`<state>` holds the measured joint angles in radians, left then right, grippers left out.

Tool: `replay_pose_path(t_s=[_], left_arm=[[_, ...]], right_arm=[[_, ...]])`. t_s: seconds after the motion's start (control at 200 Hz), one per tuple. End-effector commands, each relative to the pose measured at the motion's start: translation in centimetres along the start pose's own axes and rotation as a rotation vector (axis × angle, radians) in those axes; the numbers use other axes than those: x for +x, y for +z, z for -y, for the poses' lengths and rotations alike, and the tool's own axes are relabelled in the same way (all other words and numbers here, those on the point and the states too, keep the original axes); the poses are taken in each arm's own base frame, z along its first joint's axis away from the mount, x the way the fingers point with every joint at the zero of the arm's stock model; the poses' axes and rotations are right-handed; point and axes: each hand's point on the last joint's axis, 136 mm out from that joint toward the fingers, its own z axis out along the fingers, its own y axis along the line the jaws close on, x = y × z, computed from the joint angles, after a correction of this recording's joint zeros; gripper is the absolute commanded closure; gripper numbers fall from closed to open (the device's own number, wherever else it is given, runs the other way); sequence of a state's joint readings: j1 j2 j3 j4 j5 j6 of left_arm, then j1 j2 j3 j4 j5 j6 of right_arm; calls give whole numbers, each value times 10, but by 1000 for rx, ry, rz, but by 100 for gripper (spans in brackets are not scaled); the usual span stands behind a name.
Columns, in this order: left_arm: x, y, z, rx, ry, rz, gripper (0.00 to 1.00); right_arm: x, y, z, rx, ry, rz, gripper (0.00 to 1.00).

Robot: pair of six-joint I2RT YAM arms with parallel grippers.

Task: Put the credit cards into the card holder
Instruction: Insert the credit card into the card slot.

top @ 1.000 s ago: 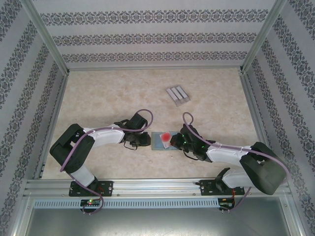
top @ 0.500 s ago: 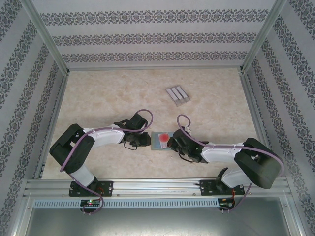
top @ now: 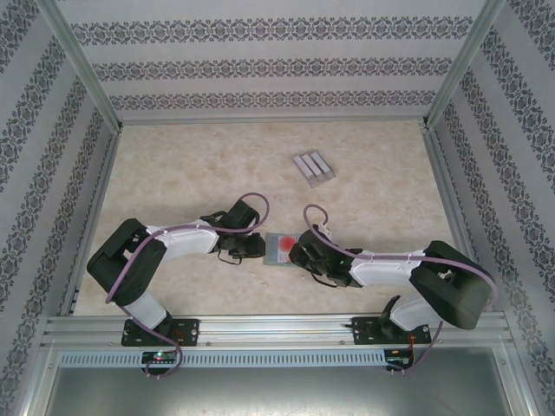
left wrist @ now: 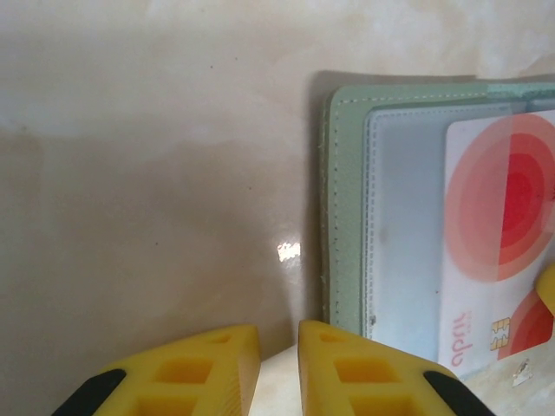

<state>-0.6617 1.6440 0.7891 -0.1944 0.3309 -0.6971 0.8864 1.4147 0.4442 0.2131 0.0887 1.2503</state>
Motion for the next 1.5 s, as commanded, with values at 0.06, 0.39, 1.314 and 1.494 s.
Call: replay_pose_path(t_s=[0.06, 0.39, 1.314, 1.494], left_arm=[[17, 24, -9, -2, 3, -55, 79], [22, 29, -11, 11, -3, -73, 79], [21, 32, -11, 6, -6, -85, 80], [19, 29, -12, -5, -4, -79, 81]], right_arm=[[10, 4, 7, 31, 0, -37, 77], [16, 4, -23, -29, -135, -93, 71], [15, 26, -45, -74, -406, -216, 62], [19, 21, -53, -101, -508, -217, 64]])
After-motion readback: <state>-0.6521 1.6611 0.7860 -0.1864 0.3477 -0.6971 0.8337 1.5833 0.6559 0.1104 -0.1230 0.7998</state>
